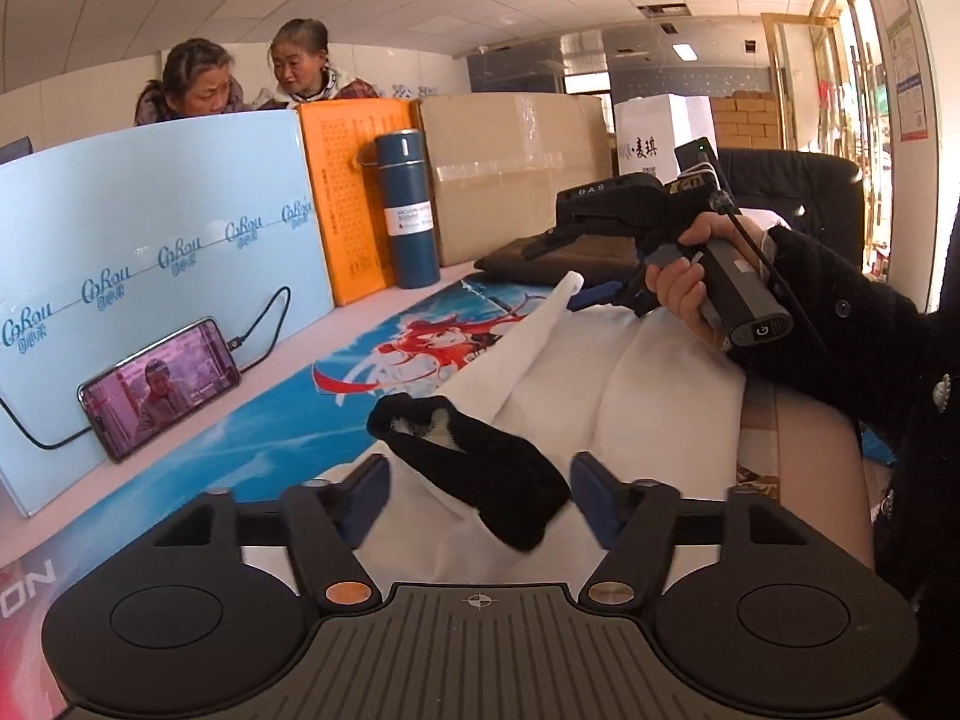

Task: Fold clothes
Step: 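Fold the shirt end over toward the collar with the right gripper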

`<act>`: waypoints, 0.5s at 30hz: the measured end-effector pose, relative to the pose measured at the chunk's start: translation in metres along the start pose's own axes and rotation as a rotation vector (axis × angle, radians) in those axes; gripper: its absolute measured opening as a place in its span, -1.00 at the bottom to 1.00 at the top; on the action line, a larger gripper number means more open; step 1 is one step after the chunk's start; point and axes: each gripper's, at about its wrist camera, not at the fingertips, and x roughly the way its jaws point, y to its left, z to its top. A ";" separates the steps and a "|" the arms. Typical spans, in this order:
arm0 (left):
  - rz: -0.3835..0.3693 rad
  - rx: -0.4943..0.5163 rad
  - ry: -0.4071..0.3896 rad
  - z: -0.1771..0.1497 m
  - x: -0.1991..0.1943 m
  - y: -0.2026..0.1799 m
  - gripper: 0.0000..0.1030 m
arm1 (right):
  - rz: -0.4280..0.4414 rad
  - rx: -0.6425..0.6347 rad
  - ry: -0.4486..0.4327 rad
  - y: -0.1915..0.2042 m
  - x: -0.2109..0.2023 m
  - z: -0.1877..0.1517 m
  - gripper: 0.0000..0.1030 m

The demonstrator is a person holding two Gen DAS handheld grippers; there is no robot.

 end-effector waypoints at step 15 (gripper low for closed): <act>-0.054 0.117 0.029 0.027 0.020 -0.025 0.97 | 0.030 -0.374 -0.110 0.047 -0.059 -0.035 0.62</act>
